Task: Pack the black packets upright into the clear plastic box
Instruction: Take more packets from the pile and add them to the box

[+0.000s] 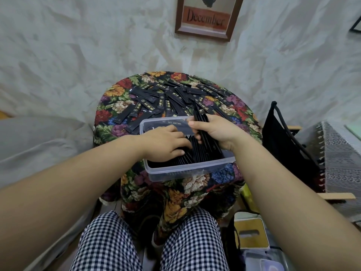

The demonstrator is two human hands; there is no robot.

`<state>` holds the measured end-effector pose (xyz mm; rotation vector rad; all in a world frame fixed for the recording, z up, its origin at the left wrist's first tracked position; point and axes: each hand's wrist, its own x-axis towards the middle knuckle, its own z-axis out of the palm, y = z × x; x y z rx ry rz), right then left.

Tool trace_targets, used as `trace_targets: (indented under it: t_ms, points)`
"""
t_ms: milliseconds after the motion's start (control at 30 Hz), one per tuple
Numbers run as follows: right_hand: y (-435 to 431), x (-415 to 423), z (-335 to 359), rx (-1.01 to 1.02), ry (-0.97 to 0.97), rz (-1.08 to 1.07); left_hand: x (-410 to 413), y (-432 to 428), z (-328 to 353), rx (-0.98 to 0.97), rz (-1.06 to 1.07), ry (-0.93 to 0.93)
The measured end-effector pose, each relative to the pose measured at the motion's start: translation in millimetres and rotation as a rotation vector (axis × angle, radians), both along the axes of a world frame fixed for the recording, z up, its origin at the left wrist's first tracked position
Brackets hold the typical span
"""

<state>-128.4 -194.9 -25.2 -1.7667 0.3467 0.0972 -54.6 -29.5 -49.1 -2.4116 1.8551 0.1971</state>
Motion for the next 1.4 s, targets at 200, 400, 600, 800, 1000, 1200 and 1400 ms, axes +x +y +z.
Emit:
trace_targets:
  t_ms: [200,400,600,800,1000,1200,1400]
  points:
    - [2,0,11,0.011,-0.205,-0.084,1,2,0,-0.05,-0.013,0.033]
    - [6,-9,-11,-0.032,0.002,0.045,2,2,-3,-0.048,-0.001,0.011]
    - [-7,-17,-14,-0.215,0.205,0.185,4,1,-3,-0.062,-0.02,0.046]
    - [-5,-13,-6,0.131,0.19,0.037,4,2,-3,-0.074,-0.015,0.06]
    - [-8,-8,-13,-0.11,0.27,0.096,4,3,-2,-0.069,-0.009,0.064]
    - [-3,-7,-10,-0.116,0.258,0.12,5,2,-3,-0.08,-0.006,0.072]
    - [1,-5,-12,-0.248,0.265,0.096,6,4,-3,-0.088,-0.01,0.082]
